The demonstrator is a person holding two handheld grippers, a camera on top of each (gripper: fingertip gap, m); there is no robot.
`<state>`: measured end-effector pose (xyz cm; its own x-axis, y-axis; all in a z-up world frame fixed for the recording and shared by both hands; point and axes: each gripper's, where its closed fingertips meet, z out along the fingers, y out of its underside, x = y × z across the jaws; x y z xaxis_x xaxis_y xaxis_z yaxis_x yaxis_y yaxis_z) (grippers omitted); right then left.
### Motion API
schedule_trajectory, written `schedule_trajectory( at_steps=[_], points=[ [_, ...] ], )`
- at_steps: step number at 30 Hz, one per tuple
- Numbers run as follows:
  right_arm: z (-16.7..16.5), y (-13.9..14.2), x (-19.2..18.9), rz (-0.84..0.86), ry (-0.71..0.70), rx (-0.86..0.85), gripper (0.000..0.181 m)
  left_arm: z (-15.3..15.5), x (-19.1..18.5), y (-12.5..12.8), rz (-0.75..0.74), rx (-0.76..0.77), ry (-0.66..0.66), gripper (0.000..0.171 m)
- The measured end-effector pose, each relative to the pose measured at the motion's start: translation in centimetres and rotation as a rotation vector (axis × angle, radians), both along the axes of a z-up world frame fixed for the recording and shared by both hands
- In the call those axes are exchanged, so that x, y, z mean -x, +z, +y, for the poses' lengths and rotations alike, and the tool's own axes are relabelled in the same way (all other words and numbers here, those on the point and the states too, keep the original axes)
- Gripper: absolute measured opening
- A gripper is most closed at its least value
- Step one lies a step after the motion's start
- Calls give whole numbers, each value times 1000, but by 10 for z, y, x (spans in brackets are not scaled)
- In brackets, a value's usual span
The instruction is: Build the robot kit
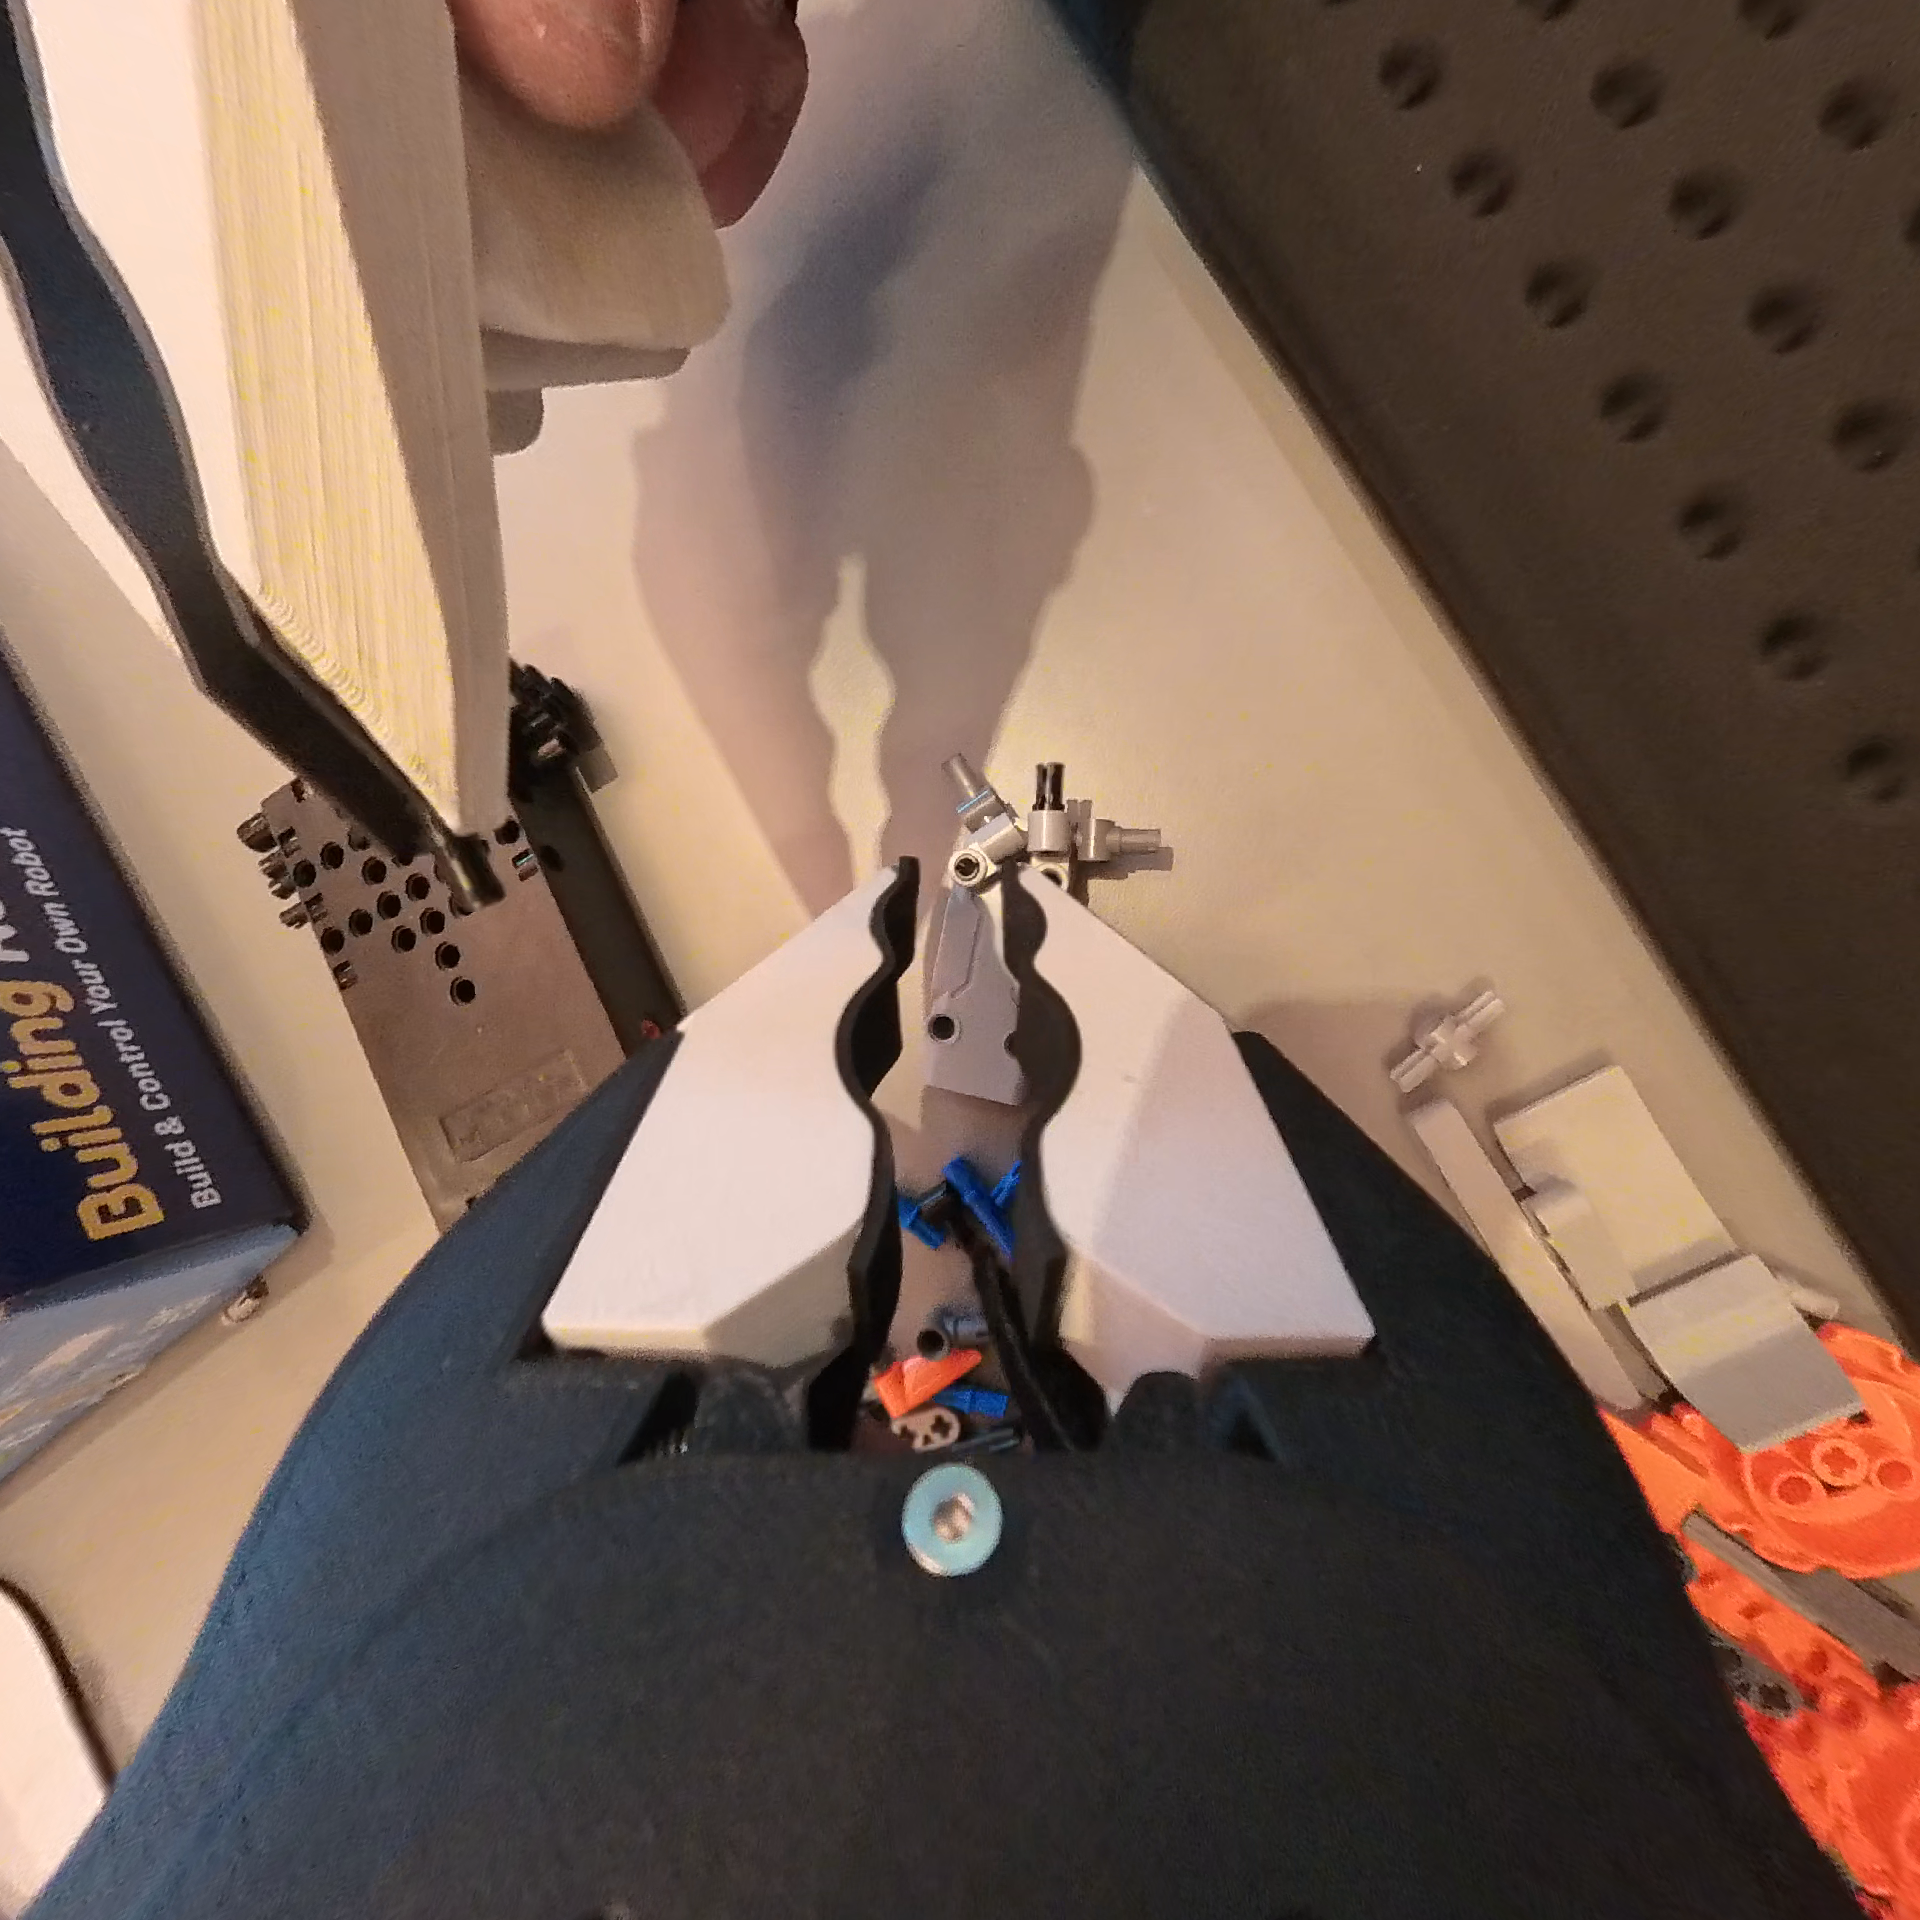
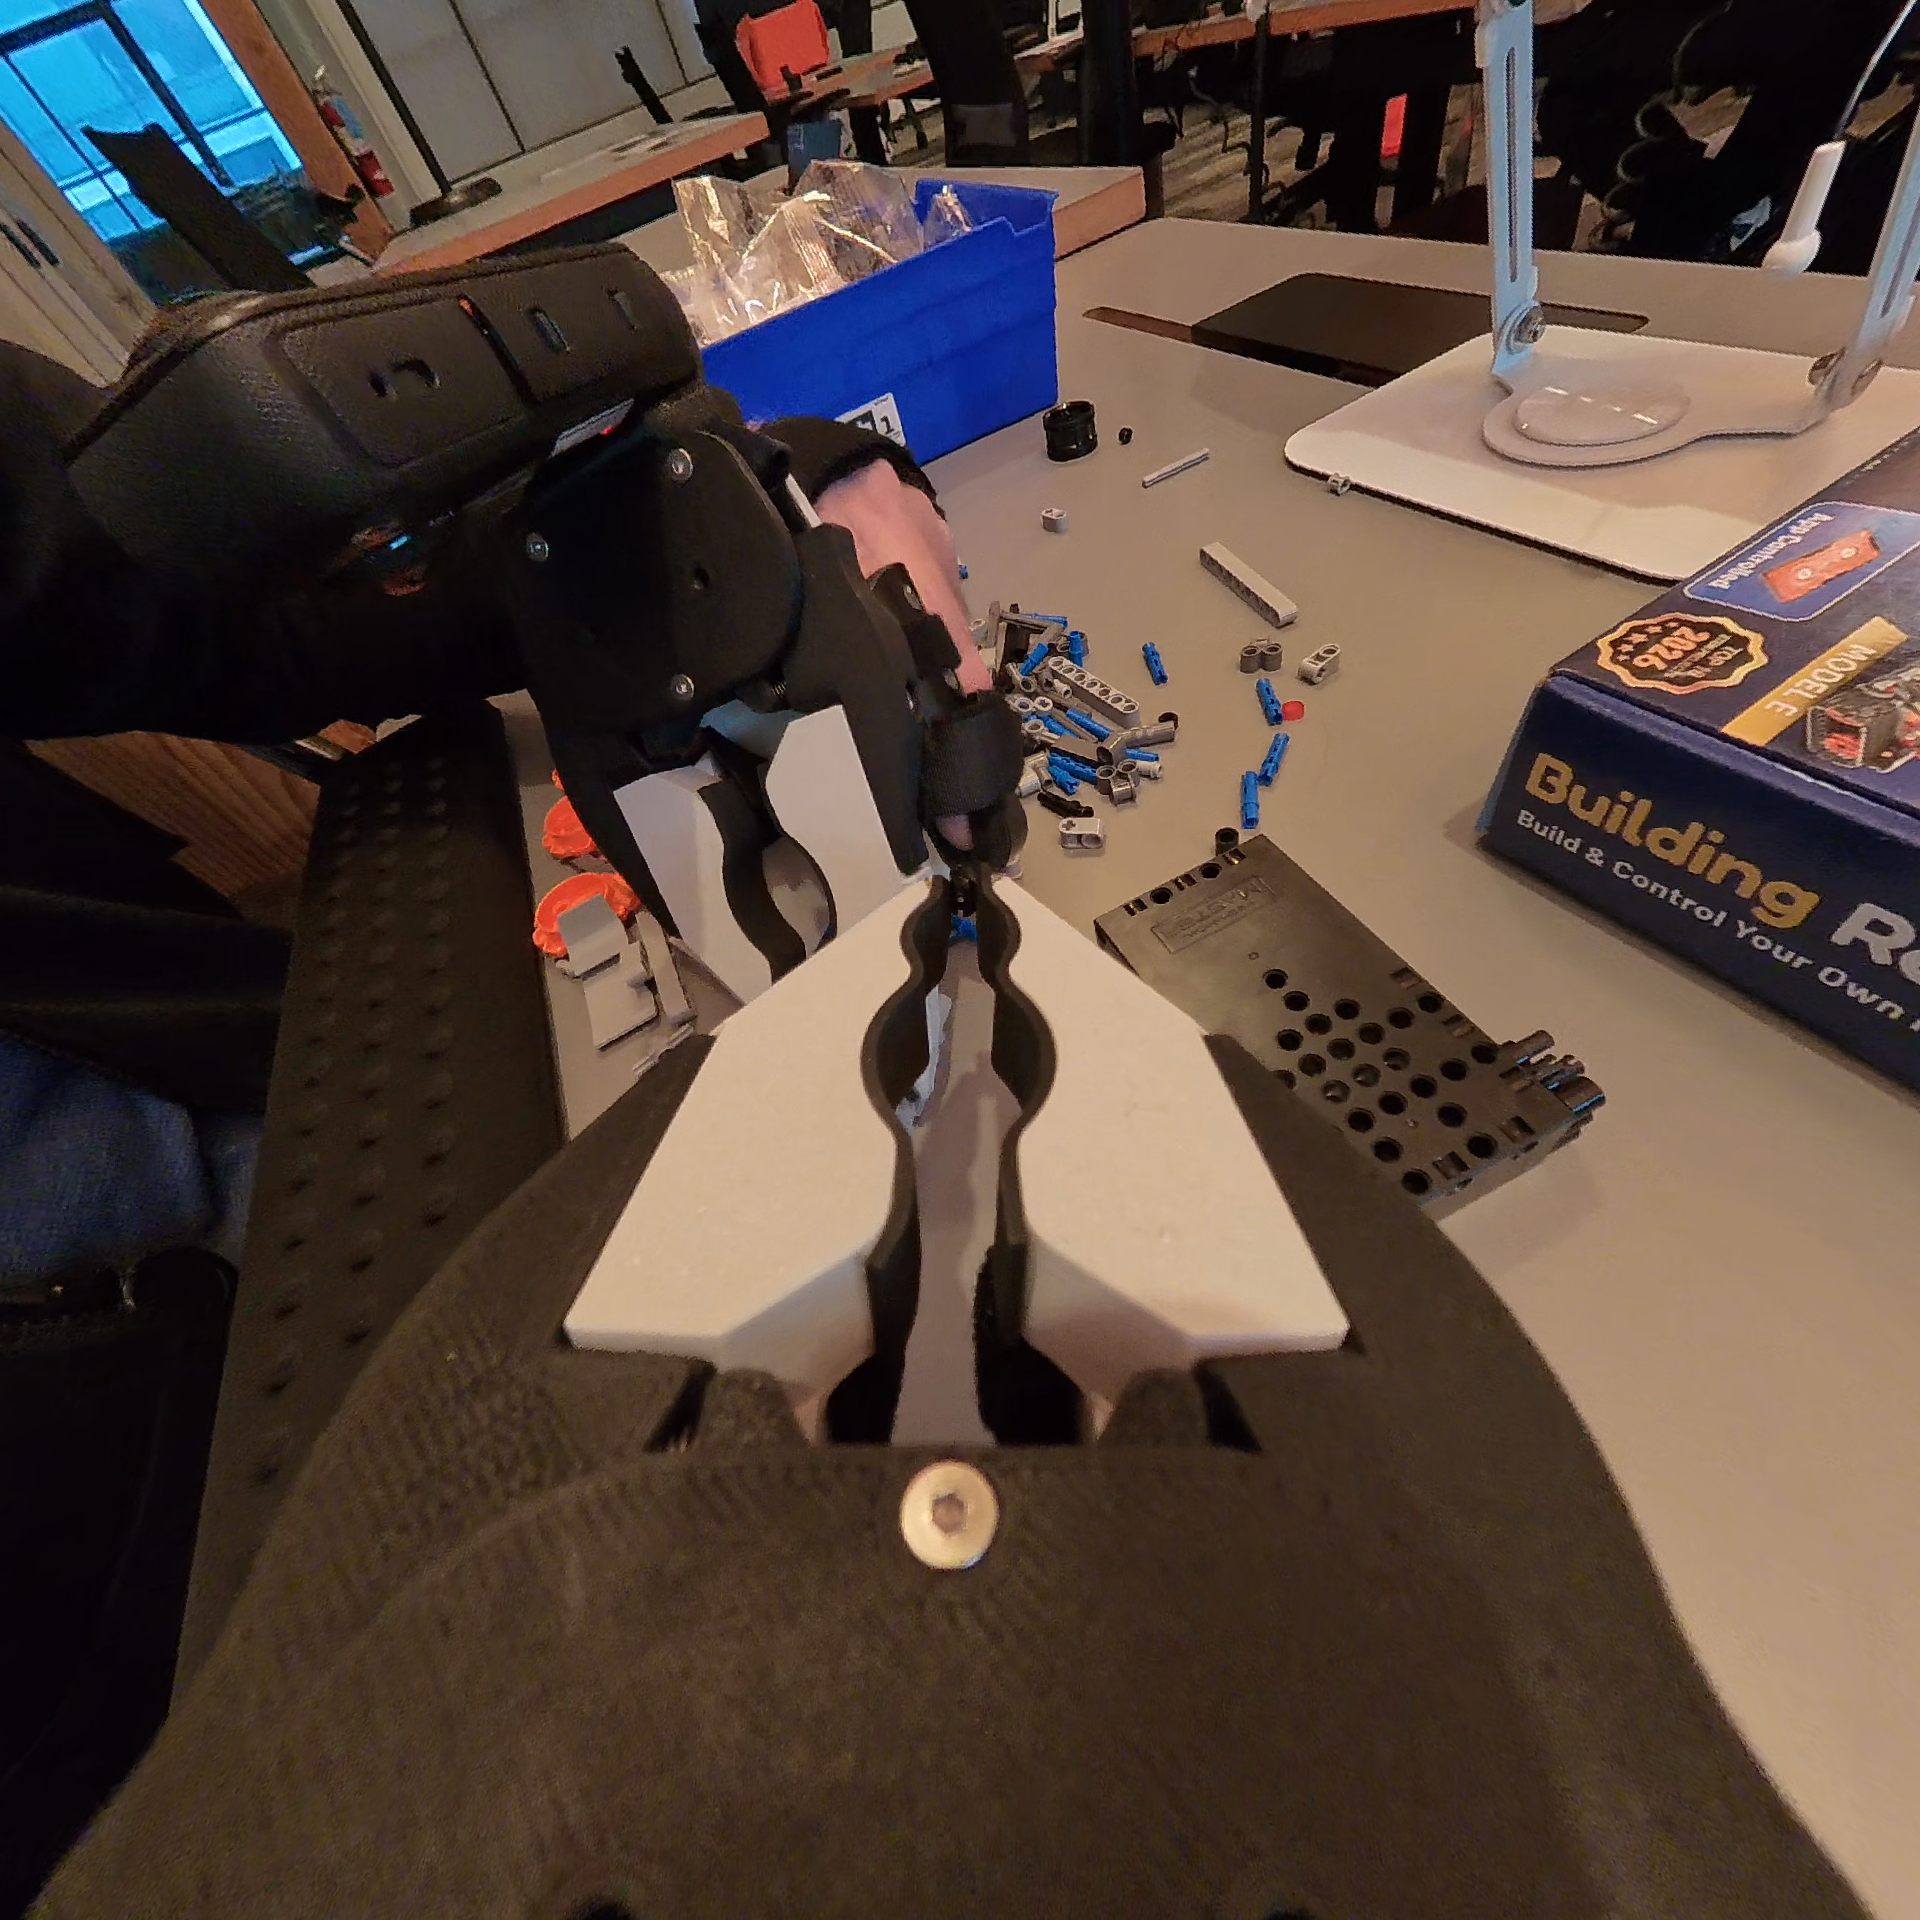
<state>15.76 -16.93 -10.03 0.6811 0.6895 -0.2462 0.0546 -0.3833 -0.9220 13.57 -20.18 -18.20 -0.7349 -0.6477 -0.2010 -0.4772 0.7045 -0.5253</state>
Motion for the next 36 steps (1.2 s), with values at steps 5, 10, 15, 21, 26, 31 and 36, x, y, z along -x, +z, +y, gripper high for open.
schedule_trajectory(
  at_steps=[5,10,15,21,26,31,36],
  points=[
    [-8,-8,1,-38,32,29,3,-7,2,-6,29,36,-6,9],
    [-41,-37,7,-187,157,86,3,-14,3,-7,31,91,7,2],
    [-66,-65,17,-313,285,152,3,-14,2,-7,19,116,25,1],
    [-66,-81,19,-378,300,195,3,-13,2,-7,13,112,28,0],
    [-64,-80,16,-363,286,193,3,-16,2,-7,7,119,20,0],
    [-60,-79,10,-390,255,173,3,-18,4,-7,-3,128,21,0],
    [-61,-76,7,-365,247,171,3,-19,5,-7,-2,125,21,0]
  ],
)
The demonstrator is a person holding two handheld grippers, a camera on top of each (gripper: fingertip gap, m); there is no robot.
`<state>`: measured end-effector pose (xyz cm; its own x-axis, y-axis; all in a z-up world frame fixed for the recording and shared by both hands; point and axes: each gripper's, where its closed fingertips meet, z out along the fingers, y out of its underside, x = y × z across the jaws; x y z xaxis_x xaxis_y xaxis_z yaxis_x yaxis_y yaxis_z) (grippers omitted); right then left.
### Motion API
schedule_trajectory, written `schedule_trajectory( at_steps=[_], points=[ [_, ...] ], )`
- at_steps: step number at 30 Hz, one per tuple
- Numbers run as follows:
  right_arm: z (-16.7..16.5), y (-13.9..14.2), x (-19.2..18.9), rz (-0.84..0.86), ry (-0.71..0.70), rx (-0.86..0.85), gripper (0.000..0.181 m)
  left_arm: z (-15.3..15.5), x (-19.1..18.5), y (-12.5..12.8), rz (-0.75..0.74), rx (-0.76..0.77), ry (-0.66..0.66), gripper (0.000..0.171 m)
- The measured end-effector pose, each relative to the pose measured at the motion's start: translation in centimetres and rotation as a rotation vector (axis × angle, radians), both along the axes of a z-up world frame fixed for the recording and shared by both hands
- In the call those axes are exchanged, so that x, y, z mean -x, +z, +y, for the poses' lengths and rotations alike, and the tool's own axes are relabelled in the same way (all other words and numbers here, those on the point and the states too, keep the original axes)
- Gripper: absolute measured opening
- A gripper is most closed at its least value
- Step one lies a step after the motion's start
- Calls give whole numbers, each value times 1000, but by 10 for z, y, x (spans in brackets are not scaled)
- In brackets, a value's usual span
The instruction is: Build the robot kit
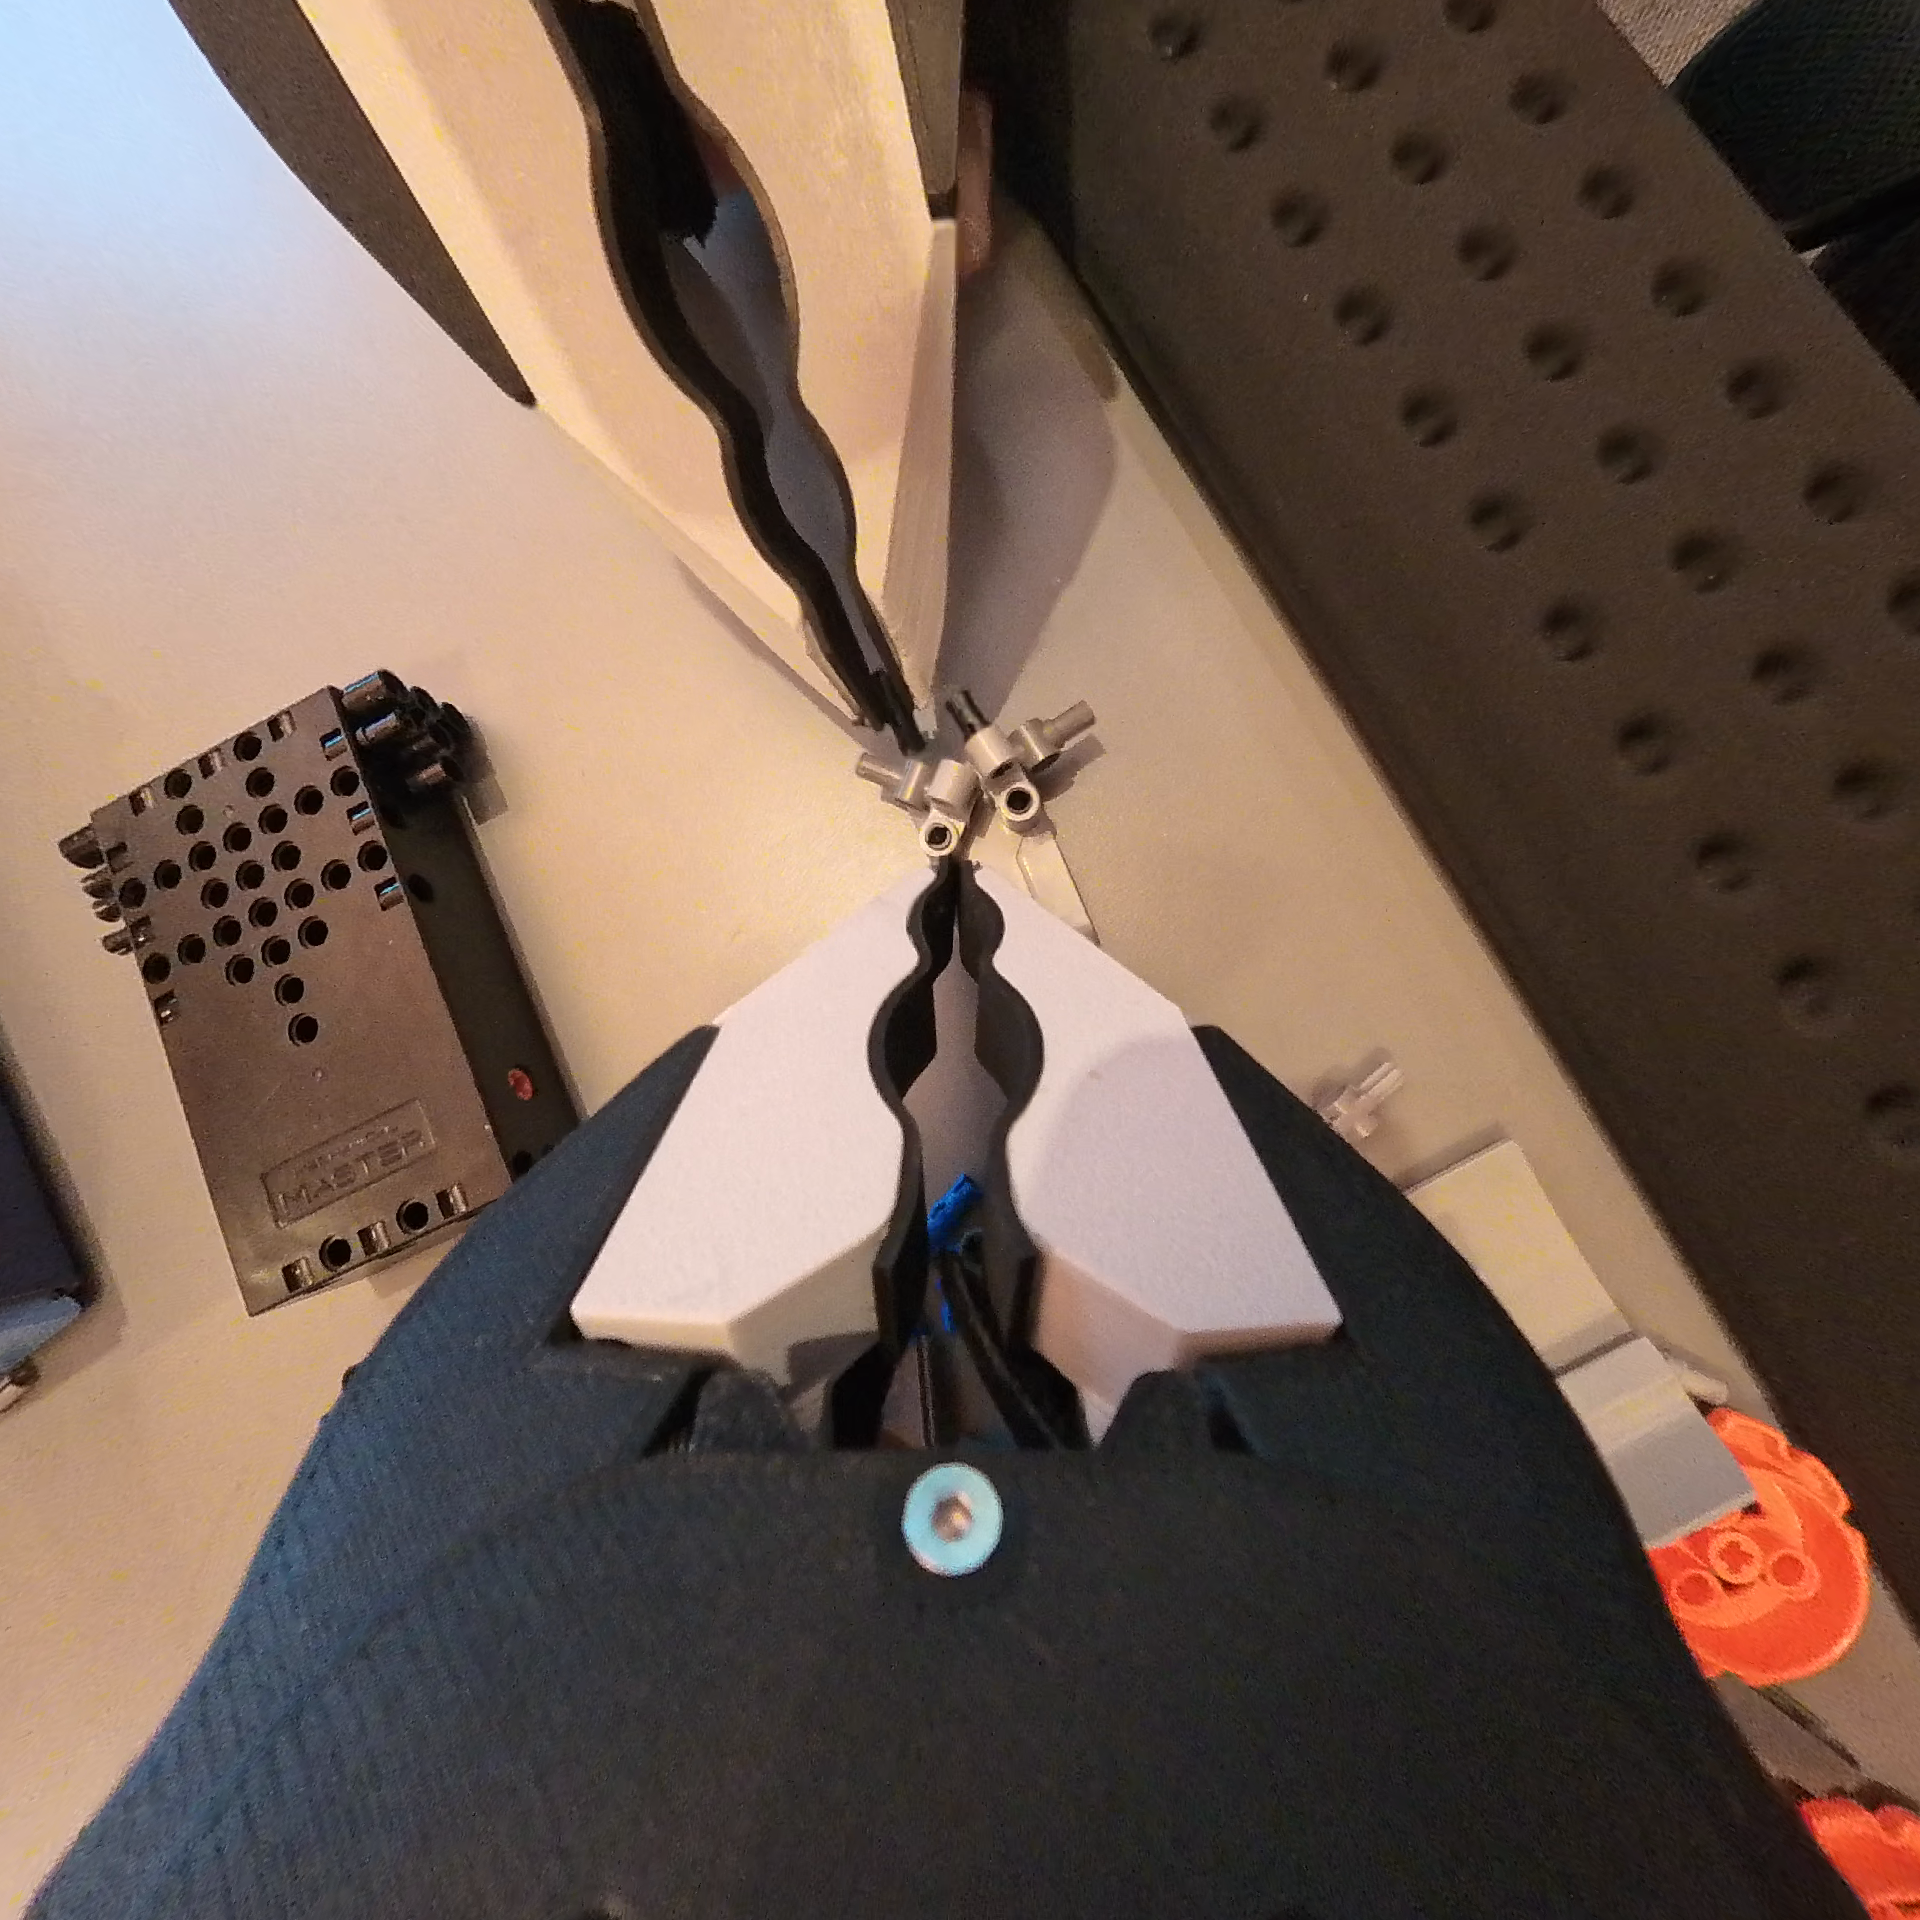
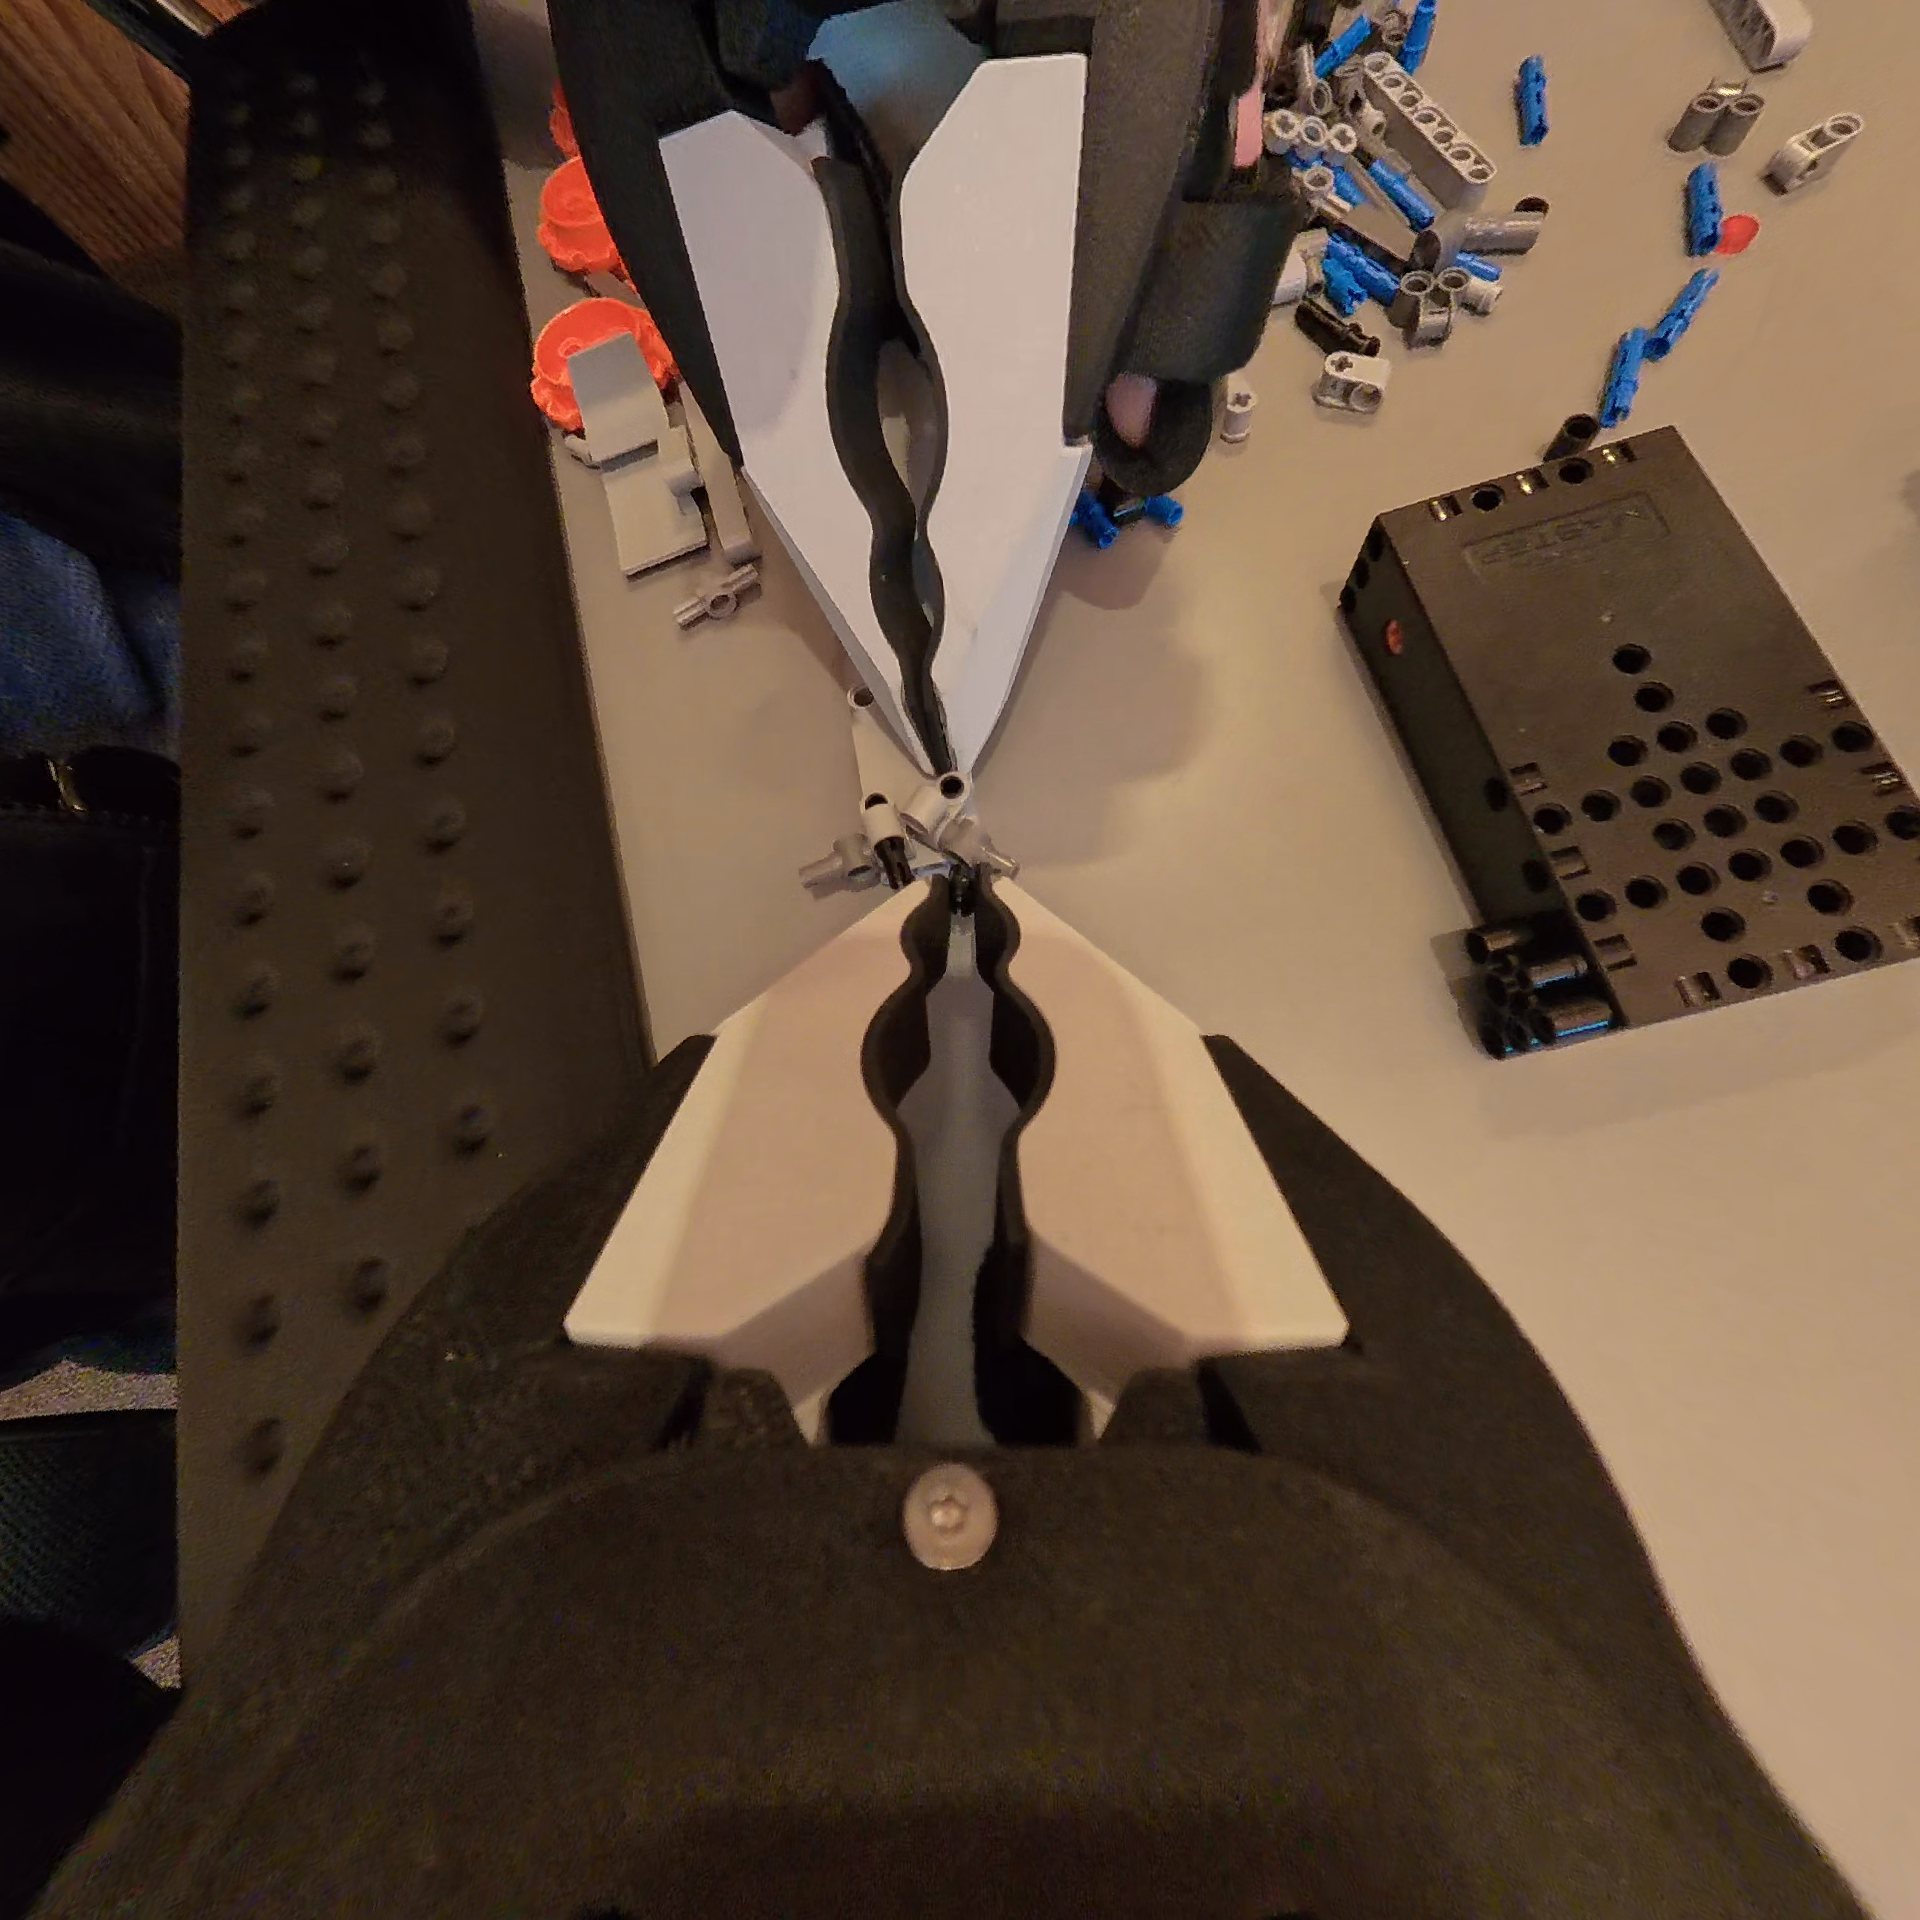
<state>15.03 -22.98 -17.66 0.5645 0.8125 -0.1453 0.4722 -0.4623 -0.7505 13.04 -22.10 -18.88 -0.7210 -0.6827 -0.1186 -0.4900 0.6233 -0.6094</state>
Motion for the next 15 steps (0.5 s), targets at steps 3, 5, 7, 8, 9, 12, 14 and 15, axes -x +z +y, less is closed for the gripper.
schedule_trajectory(
  at_steps=[3,5,7,8,9,12,14,15],
  points=[
    [0,-3,0,-6,4,10,3,6,-1,2,0,-15,41,1],
    [0,-5,1,-10,6,14,3,4,1,8,7,11,59,11],
    [1,-4,1,-4,2,12,3,4,5,9,35,1,79,27],
    [1,-4,1,-4,0,12,3,3,8,8,57,-5,84,33],
    [1,-4,0,-7,-2,13,3,0,11,6,83,-4,86,36],
    [2,-4,1,-5,-2,9,3,-2,12,-6,118,-51,108,34],
    [3,-4,1,-5,-8,7,3,-6,10,-7,112,-36,120,27],
    [3,-4,0,-4,-11,7,3,-6,10,-7,109,-38,124,27]
  ],
)
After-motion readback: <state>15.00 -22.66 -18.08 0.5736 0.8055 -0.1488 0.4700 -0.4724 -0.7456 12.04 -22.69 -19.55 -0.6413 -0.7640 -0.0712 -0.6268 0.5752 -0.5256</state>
